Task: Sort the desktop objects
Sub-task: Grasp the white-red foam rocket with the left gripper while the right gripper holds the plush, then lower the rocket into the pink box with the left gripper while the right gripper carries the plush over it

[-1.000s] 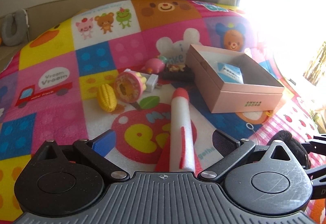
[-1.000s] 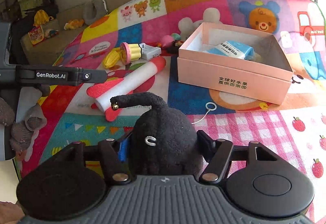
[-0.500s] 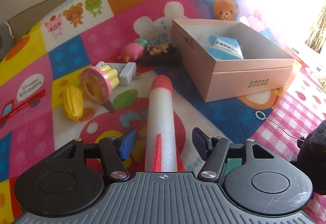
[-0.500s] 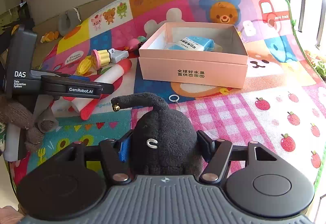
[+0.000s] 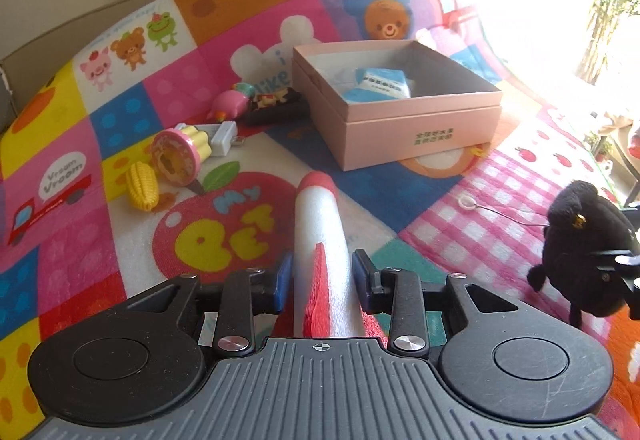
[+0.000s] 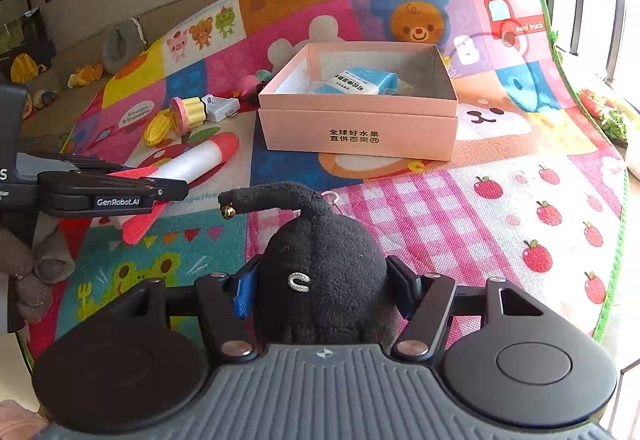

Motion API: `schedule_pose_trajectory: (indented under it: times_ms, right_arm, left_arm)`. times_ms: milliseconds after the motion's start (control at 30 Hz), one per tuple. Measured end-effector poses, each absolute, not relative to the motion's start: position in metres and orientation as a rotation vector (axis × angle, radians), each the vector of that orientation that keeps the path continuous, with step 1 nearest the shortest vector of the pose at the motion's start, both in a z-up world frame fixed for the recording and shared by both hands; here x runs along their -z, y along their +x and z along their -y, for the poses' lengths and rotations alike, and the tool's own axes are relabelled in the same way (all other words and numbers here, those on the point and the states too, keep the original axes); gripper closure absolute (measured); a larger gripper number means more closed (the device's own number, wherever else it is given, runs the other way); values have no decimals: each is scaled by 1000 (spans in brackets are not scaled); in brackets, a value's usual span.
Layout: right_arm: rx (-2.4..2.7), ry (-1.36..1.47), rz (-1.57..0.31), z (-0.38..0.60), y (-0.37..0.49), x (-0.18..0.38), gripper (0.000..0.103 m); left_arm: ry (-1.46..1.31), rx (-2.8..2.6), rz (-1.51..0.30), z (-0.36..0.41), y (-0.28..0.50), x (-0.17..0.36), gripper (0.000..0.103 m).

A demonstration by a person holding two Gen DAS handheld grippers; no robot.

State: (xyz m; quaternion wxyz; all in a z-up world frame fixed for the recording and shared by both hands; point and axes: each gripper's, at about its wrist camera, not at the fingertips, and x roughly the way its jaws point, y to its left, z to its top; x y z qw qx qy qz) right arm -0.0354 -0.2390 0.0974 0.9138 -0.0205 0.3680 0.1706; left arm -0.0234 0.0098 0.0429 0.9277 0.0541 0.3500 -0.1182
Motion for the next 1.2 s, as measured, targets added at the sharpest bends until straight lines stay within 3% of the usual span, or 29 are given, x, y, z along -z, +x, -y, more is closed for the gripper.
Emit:
schedule_pose_trajectory:
  times_ms: [300,500,700,767,833,1000,1200]
  right_arm:
    - [-291,3,-645,279,-51,-156,40]
    - [-283,84,-462,299,-24,-232,40]
    - [-243,62,-360,297,24,-268,40]
    - [-242,60,-363,294,46,-270,40]
    - [-241,73,-379,292,66,-267,40]
    - [-237,115,-463,286,115,-243,40]
    - [-231,145,-593,265,165,-194,40]
  left_arm:
    - [199,352,-488,25,-46,-125,67]
    - [174,320,-408,59,27,-153,67]
    - [-27,211,-460,71,132,-134,66]
    - [-61,214,-484,72,152,-120,61]
    - [-85,225,-503,65,156,-110,44]
    - [-94,218,-488,23,118,-89,19]
    - [-40,174,-567,-11,78,-54,8]
